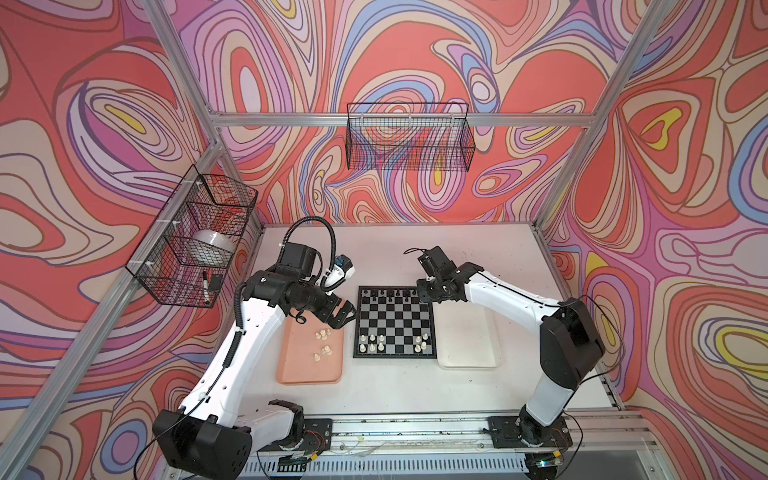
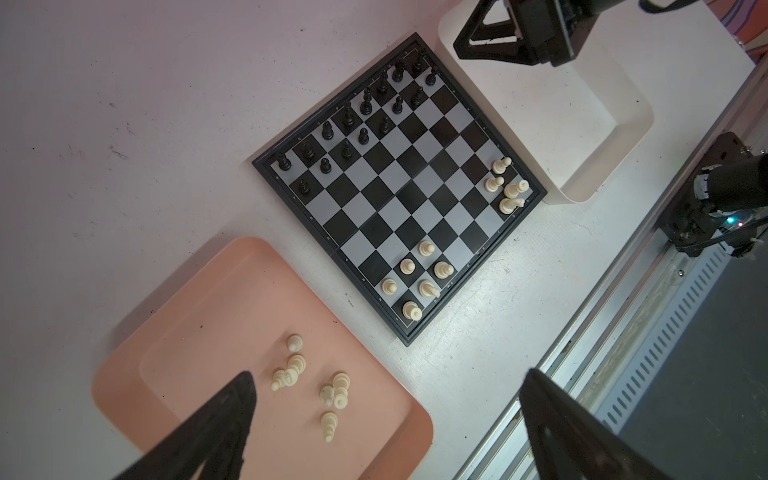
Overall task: Set up the chess pieces on the board
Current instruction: 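Open the right gripper and raise it off the black pawn, then move the right gripper over the white pawns on the board's near rows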
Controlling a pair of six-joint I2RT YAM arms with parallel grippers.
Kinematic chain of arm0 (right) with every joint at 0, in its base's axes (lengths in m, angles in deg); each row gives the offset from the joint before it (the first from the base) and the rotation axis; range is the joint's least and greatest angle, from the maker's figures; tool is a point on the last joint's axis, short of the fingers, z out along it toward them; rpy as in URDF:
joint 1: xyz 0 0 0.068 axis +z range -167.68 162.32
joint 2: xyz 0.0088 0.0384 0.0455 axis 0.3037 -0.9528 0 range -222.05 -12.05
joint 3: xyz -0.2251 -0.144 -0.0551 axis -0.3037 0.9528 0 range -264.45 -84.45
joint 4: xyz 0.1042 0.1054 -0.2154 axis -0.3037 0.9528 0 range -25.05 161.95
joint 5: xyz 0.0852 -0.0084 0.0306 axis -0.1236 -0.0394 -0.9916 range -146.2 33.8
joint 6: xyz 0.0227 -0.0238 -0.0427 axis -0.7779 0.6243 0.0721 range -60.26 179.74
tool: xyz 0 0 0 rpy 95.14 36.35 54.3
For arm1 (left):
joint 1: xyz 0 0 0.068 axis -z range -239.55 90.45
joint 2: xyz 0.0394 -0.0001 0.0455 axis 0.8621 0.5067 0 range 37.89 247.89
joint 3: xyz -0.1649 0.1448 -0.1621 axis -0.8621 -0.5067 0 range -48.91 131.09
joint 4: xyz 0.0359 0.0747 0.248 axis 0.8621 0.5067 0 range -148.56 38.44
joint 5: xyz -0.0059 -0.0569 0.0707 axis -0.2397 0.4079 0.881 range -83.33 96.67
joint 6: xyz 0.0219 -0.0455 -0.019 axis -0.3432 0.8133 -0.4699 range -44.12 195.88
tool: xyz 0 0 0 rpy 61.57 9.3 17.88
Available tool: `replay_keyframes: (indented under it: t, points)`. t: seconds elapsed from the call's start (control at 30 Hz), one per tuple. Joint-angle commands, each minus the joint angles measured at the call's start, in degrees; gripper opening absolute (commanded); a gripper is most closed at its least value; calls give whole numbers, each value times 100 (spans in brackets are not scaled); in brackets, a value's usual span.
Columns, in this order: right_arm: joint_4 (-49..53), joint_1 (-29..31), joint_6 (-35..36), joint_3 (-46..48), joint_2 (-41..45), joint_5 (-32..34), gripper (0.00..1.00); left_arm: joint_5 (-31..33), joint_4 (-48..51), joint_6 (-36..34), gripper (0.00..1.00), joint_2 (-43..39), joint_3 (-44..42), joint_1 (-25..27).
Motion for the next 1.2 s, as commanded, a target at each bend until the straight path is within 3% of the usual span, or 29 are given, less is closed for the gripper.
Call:
replay_keyframes:
  t: [0.0, 0.27, 0.6, 1.17]
  points:
    - [370, 168, -256, 289, 505, 170, 25, 18, 79, -72, 100, -116, 0, 32]
    - [390, 736, -853, 1160, 1326, -90, 23, -27, 70, -57, 100, -39, 49, 32]
    - [300, 1576, -1698, 1646, 1362, 469, 22, -9, 126, -68, 100, 78, 97, 26]
    - [256, 1716, -1803, 1618, 886, 681, 21, -40, 93, -13, 100, 69, 62, 33]
